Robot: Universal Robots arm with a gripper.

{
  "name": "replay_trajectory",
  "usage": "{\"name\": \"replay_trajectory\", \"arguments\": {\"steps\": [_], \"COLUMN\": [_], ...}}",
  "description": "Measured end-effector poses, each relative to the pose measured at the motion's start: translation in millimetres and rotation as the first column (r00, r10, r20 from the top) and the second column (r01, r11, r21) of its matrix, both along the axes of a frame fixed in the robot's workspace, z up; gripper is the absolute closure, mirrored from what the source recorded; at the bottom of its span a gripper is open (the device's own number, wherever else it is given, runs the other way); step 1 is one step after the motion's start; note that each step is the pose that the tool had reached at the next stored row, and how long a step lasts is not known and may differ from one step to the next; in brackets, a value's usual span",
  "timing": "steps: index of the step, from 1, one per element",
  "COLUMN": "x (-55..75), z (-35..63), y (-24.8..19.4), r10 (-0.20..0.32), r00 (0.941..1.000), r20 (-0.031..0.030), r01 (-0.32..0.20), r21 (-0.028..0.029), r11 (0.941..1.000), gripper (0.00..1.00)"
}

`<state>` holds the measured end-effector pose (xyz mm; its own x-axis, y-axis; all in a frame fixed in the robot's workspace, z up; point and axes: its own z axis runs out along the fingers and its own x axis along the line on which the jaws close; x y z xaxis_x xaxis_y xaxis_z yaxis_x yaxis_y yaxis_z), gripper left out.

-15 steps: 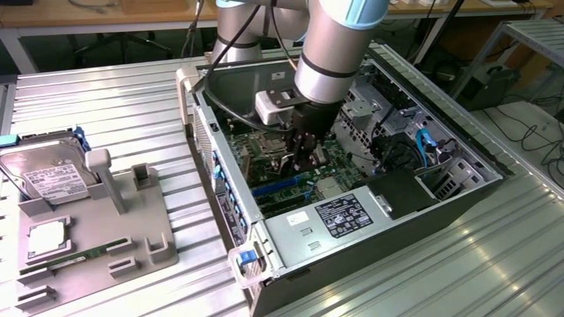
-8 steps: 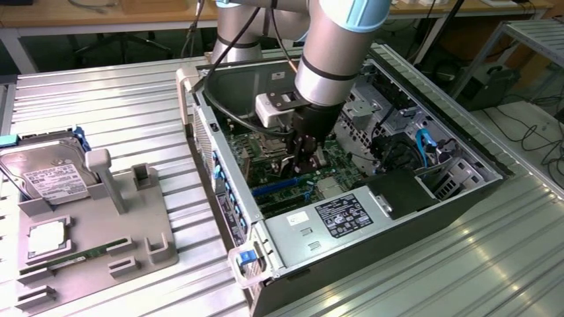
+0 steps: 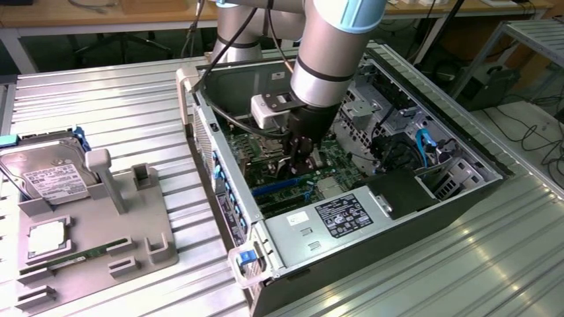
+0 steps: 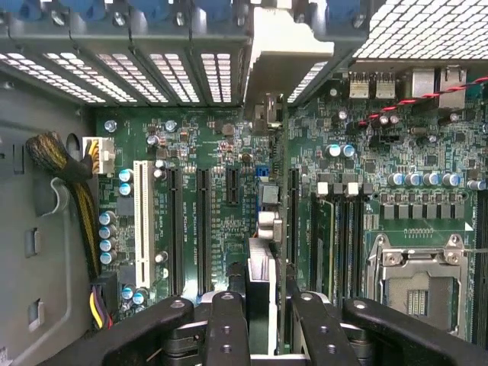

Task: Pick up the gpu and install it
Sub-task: 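Insert the gpu into the slot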

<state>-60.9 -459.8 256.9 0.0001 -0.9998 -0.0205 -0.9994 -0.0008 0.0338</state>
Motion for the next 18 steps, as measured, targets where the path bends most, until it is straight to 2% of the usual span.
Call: {"name": "replay_trajectory", "arguments": {"steps": [18], "x": [-10.6], "z": [-8.1], "y": [-0.8], "r10": [0.0], "r00": [1.0], "r20": [0.0001], "r01": [0.0], "r21": [0.0], "r11": [1.0], "gripper": [0.73]}}
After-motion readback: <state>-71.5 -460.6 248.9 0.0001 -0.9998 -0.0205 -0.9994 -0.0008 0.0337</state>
